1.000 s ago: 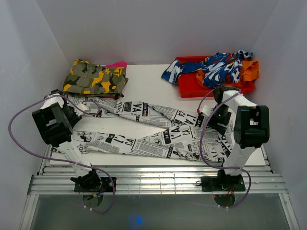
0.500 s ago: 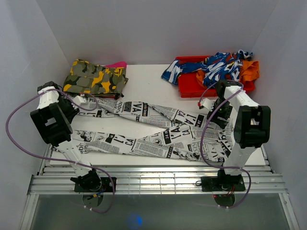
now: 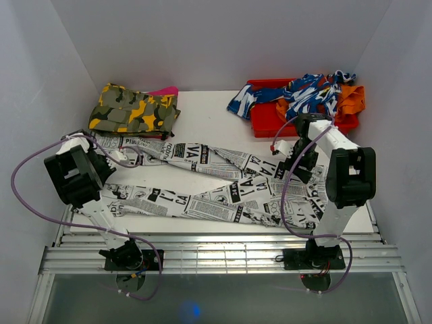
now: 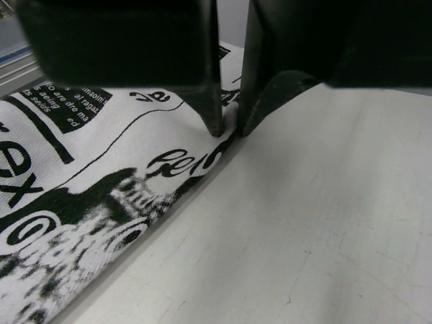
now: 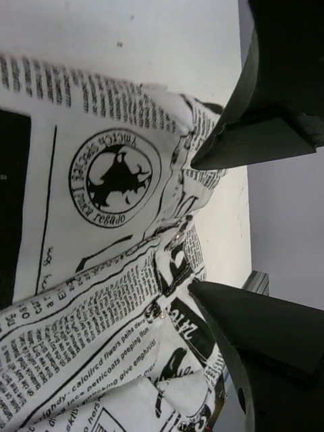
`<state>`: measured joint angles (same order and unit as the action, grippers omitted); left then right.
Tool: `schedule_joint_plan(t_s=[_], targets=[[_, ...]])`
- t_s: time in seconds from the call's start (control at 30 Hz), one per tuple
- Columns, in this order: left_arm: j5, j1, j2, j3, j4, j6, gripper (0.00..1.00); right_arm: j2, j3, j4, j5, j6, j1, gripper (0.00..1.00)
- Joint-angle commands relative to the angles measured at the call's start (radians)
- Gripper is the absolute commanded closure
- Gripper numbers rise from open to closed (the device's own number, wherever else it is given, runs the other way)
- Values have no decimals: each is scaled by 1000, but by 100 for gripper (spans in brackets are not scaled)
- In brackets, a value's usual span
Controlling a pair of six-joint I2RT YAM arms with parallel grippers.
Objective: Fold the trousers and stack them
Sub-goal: Flatten the trousers out
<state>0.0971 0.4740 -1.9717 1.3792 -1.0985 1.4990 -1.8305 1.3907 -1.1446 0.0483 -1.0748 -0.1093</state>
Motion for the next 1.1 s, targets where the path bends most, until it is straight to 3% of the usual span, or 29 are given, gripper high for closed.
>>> schedule_joint_plan(t_s=[0.0, 0.13, 0.3, 0.4, 0.47, 0.5, 0.53, 0.6, 0.7, 0.73, 0.8, 0.83, 0.87, 0.93, 1.07], targets=[[3, 2, 11, -22, 97, 14, 77, -3, -48, 5, -8, 15, 3, 31], [67, -9, 8, 102, 103, -52, 100, 0, -99, 55, 13, 13, 5, 41], [147, 1, 52, 293, 97, -155, 100, -19, -171, 132, 93, 12, 25, 44], [231, 38, 196, 273, 140, -186, 100, -53, -182, 173, 133, 13, 68, 49], [303, 122, 423, 42, 227, -134, 100, -73, -159, 190, 156, 10, 127, 52], [303, 162, 507, -168, 236, -38, 100, -79, -145, 192, 163, 6, 137, 53], [288, 202, 581, -246, 274, -14, 100, -79, -130, 192, 166, 3, 146, 54], [265, 260, 666, -516, 317, 70, 100, -82, -101, 195, 188, -4, 157, 55], [193, 348, 770, -765, 357, 136, 100, -87, -64, 195, 211, -16, 177, 55], [172, 362, 786, -817, 368, 141, 91, -85, -46, 178, 197, -16, 177, 55], [168, 371, 780, -772, 320, 107, 57, -63, -1, 119, 151, -26, 177, 48], [193, 382, 746, -693, 220, 109, 54, -43, 40, 65, 122, -37, 177, 45], [263, 402, 714, -543, 57, 110, 38, -3, 65, 37, 86, -48, 177, 43], [353, 403, 659, -364, -96, 106, 34, 29, 135, -48, 1, -45, 174, 42], [449, 388, 607, -258, -121, 55, 30, 54, 140, -132, -97, 2, 131, 42]])
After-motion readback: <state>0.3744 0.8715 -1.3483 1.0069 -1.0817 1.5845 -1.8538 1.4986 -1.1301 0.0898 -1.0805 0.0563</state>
